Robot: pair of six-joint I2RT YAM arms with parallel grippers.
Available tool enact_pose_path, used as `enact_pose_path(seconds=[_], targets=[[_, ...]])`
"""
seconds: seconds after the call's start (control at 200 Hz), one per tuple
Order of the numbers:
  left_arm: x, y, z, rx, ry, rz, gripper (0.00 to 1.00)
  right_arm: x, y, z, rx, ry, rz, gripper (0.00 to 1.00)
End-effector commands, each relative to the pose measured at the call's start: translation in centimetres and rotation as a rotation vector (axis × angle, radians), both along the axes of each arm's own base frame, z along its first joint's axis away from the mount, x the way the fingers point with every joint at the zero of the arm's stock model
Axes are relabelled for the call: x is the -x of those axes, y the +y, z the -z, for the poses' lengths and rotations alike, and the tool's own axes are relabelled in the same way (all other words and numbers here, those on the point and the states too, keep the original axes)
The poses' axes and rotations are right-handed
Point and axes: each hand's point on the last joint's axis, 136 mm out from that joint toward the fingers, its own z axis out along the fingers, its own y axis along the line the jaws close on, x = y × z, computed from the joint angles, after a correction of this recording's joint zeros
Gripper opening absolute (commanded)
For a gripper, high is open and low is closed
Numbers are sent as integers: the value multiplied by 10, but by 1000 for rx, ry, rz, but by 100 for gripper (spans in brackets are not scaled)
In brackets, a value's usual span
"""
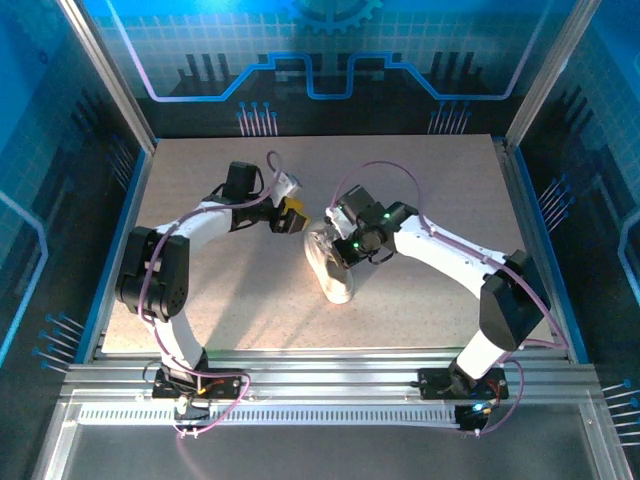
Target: Tie the shoes
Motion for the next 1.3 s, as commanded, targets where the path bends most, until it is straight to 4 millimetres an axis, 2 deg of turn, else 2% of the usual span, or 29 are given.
enact_pose_path(seconds=[0.0,0.27,0.425,0.61,0.821,1.146,1.296], targets=[[18,-5,-6,-3,-121,162,59,10,2,6,-21,53,-113,10],[17,-12,-2,-1,-171,300,60,8,-5,27,-18,71,-183,7],[12,-20,5,-11,-223,369,64,9,-7,33,-24,79,-185,7],[9,-33,15,-43,-205,447,65,9,-10,35,-25,76,-173,6],[19,-47,25,-82,-192,541,61,4,-15,34,-18,69,-151,6],[31,-50,28,-106,-178,587,58,1,-20,34,-12,76,-137,6],[37,-50,40,-163,-164,617,57,0,-21,31,-13,73,-126,5]])
